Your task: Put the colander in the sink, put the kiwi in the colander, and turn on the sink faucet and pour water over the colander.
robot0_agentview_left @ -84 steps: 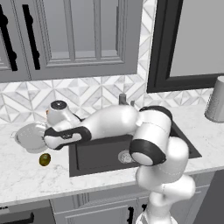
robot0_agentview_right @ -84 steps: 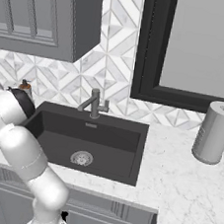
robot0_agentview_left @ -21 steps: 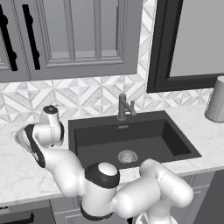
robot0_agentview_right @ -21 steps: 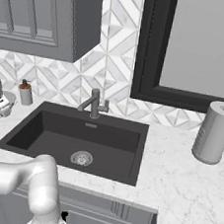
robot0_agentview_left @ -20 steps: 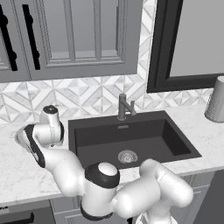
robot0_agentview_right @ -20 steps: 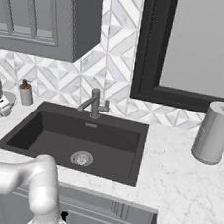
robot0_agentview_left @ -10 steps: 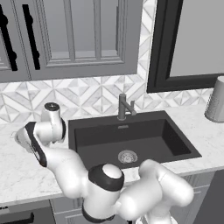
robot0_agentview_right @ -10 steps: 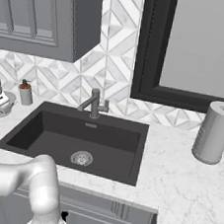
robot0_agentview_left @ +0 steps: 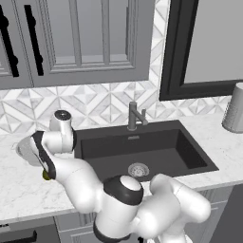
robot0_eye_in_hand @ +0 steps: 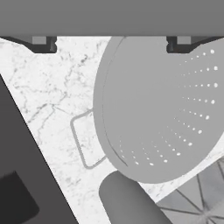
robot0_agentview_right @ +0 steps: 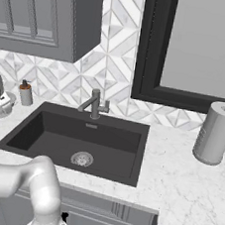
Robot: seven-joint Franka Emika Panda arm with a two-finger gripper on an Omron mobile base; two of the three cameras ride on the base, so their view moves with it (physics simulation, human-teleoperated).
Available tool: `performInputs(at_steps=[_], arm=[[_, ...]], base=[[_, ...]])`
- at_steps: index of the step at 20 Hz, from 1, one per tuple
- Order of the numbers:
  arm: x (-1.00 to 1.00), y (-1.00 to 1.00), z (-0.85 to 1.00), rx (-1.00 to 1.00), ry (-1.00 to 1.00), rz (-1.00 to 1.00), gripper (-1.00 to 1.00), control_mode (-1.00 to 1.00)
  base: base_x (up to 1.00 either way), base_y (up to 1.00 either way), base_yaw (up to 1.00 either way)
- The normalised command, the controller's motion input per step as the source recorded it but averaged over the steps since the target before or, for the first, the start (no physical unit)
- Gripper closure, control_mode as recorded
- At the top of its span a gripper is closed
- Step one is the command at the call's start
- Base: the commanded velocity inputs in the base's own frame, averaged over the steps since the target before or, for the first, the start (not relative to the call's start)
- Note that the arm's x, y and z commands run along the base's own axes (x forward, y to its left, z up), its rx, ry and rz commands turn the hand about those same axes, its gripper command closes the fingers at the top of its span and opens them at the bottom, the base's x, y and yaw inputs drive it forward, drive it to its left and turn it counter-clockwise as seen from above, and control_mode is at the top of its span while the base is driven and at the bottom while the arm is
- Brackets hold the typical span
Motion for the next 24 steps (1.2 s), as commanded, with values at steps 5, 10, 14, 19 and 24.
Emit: performInputs(at_steps=[5, 10, 14, 19, 24], arm=[[0.00, 0.09, -0.23, 0.00, 0.00, 0.00, -1.00, -1.00], [0.00, 0.13, -0.10, 0.00, 0.00, 0.00, -1.00, -1.00], [0.00, 0.18, -0.14, -0.01, 0.00, 0.00, -1.00, -1.00], [0.10, 0.09, 0.00, 0.00, 0.00, 0.00, -1.00, -1.00], [0.13, 0.00, 0.00, 0.00, 0.00, 0.00, -1.00, -1.00]], base=[[0.00, 0.00, 0.00], [0.00, 0.00, 0.00], [0.00, 0.00, 0.00], [0.00, 0.00, 0.00], [0.00, 0.00, 0.00]])
